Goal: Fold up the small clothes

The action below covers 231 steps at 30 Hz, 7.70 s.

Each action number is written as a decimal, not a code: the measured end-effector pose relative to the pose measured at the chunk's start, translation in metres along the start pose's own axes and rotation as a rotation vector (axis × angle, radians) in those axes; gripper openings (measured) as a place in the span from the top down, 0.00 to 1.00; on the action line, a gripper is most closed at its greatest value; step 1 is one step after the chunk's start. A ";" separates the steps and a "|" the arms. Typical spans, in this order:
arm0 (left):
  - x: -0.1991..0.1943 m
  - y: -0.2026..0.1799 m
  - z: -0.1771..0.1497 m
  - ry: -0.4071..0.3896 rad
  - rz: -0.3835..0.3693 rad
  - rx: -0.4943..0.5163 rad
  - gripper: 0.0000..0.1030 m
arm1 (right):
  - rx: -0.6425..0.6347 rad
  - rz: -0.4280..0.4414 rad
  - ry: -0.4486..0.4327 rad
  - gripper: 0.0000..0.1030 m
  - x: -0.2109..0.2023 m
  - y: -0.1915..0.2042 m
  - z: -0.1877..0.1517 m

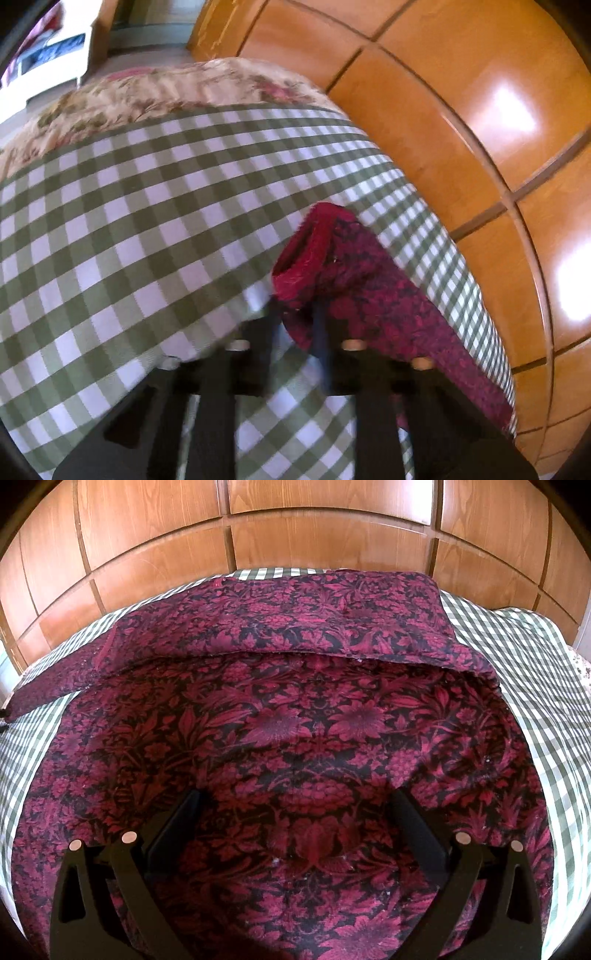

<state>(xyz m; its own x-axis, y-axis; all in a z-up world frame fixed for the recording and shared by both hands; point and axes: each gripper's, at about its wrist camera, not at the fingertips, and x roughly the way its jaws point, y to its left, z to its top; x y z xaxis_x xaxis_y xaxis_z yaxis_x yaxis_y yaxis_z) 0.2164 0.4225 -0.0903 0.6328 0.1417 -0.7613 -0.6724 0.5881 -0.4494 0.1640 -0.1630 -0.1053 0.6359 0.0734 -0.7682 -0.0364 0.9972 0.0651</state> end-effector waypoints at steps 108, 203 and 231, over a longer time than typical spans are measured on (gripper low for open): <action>-0.023 -0.244 -0.189 0.089 -0.250 0.553 0.27 | 0.120 0.043 -0.108 0.59 -0.004 -0.052 0.118; -0.144 -0.084 -0.358 0.245 -0.274 0.960 0.28 | 0.085 -0.005 0.057 0.02 -0.104 -0.075 -0.058; -0.171 -0.101 -0.299 0.459 -0.799 0.683 0.89 | 0.341 0.543 0.018 0.80 -0.158 -0.107 -0.042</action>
<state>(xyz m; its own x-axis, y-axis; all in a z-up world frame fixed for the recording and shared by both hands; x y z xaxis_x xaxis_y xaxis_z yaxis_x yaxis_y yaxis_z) 0.0610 0.1007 -0.0545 0.4914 -0.6876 -0.5345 0.2959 0.7090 -0.6401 0.0347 -0.2811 -0.0177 0.5829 0.5702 -0.5789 -0.1006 0.7576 0.6450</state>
